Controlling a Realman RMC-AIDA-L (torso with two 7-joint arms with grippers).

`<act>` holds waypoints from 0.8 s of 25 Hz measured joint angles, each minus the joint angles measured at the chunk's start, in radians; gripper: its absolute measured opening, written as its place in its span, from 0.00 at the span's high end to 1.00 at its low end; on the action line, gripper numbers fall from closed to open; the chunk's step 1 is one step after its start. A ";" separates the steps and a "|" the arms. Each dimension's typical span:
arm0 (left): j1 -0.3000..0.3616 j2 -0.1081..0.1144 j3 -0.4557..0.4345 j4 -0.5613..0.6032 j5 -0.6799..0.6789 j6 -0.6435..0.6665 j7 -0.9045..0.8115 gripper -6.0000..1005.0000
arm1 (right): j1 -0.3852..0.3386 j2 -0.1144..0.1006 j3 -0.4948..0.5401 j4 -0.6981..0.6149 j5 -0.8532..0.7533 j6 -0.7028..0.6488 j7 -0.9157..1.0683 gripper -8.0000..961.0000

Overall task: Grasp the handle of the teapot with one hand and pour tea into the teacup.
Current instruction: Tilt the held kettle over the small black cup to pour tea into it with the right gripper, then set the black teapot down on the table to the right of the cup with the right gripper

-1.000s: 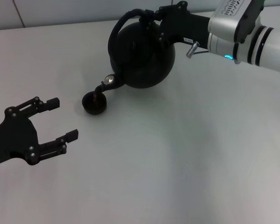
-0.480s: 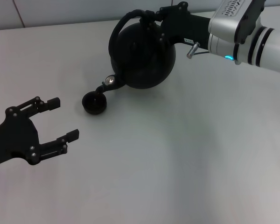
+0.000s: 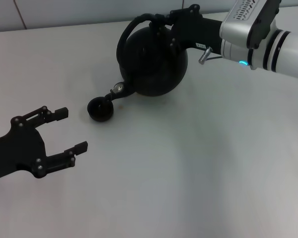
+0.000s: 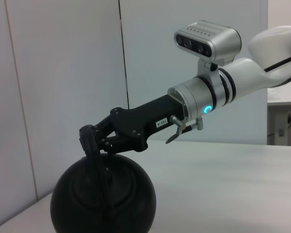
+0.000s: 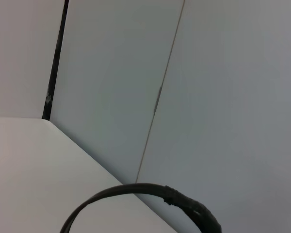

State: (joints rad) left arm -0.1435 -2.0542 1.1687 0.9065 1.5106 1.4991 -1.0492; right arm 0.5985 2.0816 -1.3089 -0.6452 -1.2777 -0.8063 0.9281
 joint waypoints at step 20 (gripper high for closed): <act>-0.001 -0.010 -0.044 0.003 -0.001 0.005 0.012 0.20 | -0.115 0.005 0.004 -0.020 0.280 -0.070 0.004 0.85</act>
State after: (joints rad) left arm -0.1449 -2.0646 1.1247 0.9095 1.5101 1.5036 -1.0369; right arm 0.4839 2.0863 -1.3047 -0.6648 -0.9973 -0.8765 0.9319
